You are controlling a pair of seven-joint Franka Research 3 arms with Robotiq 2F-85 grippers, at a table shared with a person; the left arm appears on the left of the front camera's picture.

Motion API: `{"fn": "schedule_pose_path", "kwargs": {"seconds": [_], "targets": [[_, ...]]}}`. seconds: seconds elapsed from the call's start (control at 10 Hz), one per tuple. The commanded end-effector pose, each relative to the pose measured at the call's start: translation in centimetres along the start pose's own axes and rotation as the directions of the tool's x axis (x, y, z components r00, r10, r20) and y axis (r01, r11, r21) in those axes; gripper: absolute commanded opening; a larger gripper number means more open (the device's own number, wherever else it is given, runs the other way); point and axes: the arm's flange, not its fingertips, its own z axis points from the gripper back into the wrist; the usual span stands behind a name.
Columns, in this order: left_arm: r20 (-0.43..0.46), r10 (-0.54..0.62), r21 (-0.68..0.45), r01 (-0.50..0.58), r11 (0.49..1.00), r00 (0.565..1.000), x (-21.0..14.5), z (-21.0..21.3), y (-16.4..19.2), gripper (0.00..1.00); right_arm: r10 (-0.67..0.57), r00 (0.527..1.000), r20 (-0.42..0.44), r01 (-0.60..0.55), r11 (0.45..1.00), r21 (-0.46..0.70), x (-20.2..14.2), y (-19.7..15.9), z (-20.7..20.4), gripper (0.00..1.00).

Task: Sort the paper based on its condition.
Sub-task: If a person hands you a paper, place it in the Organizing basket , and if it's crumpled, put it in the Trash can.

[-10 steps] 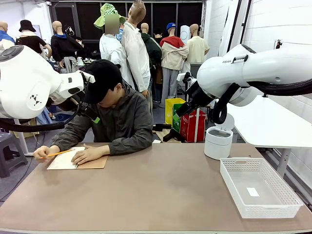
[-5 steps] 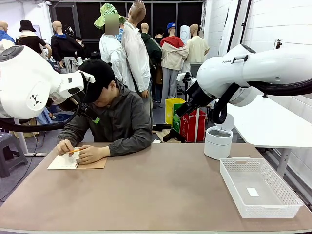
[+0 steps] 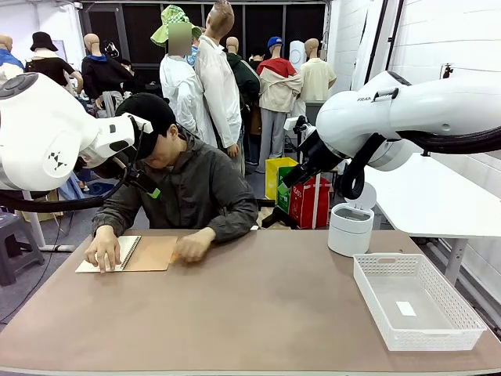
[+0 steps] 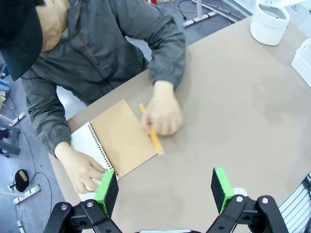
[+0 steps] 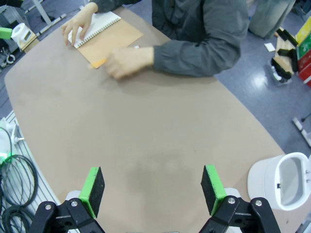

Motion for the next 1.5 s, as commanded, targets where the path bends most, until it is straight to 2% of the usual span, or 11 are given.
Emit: {"fn": "schedule_pose_path", "kwargs": {"seconds": [0.0, 1.4], "targets": [[0.002, -0.001, -0.001, 0.001, 1.0, 1.0, 0.0, 0.06, 0.09, 1.0, -0.001, 1.0, -0.001, 0.001, 1.0, 0.001, 0.02, -0.03, -0.17, 1.0], [0.002, -0.001, -0.001, 0.001, 1.0, 1.0, 0.0, 0.06, 0.09, 1.0, -0.001, 1.0, -0.001, 0.001, 1.0, 0.001, 0.02, -0.03, -0.17, 1.0]]}}
